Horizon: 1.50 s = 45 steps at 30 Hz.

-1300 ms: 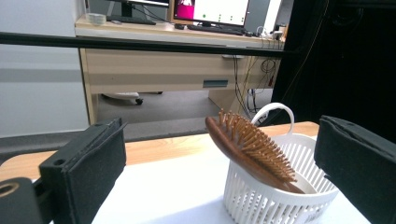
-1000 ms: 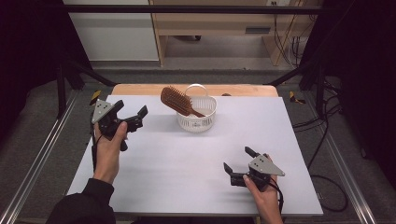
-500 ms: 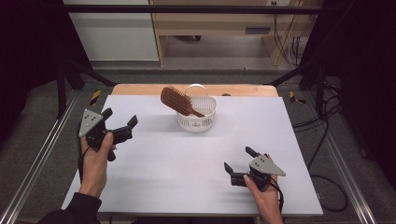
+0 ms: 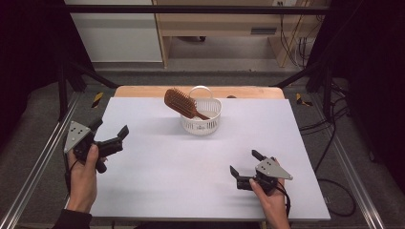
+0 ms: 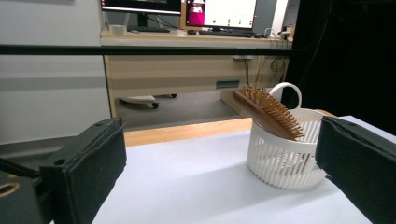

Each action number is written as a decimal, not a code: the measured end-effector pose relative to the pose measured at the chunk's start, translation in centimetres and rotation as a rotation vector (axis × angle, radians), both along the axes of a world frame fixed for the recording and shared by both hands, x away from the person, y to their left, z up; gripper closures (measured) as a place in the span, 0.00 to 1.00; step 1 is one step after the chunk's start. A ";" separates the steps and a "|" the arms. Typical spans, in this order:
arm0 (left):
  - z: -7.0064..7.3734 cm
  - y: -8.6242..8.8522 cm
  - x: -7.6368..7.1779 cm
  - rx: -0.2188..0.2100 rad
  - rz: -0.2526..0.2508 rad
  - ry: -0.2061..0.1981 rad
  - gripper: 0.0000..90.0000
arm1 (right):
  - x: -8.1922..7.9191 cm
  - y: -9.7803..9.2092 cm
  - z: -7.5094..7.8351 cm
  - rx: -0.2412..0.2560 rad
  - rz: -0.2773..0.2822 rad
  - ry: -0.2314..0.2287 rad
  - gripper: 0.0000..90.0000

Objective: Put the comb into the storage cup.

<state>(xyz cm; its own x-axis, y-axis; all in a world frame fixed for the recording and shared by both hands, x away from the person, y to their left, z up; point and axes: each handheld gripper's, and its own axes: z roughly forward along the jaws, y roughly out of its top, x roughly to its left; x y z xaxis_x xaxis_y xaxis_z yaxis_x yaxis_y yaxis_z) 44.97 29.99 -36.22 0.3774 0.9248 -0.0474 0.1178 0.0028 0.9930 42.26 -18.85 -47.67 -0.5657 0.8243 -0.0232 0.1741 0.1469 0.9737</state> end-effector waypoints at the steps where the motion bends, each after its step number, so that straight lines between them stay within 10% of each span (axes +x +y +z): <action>1: 0.0 0.0 0.0 0.000 0.000 0.000 0.02 | 0.0 0.0 0.0 0.000 0.000 0.000 0.03; 12: -0.1 2.0 -2.4 0.042 -0.031 -0.011 0.02 | 0.0 -0.5 0.1 0.007 -0.009 0.001 0.03; 24: -1.4 4.5 -4.7 -0.005 -0.036 -0.005 0.02 | 0.2 -0.7 0.1 0.025 -0.026 0.008 0.03; 45: -5.7 3.9 -6.2 0.009 -0.068 -0.060 0.02 | 0.3 -2.9 1.9 0.048 -0.035 -0.009 0.05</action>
<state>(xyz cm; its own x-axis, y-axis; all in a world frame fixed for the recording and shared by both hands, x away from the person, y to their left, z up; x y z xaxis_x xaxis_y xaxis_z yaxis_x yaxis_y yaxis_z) 38.79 33.84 -41.93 0.4414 0.8972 -0.0144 0.0578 -0.0124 0.9983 42.57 -21.78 -45.75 -0.5366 0.8437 0.0123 0.1696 0.0935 0.9811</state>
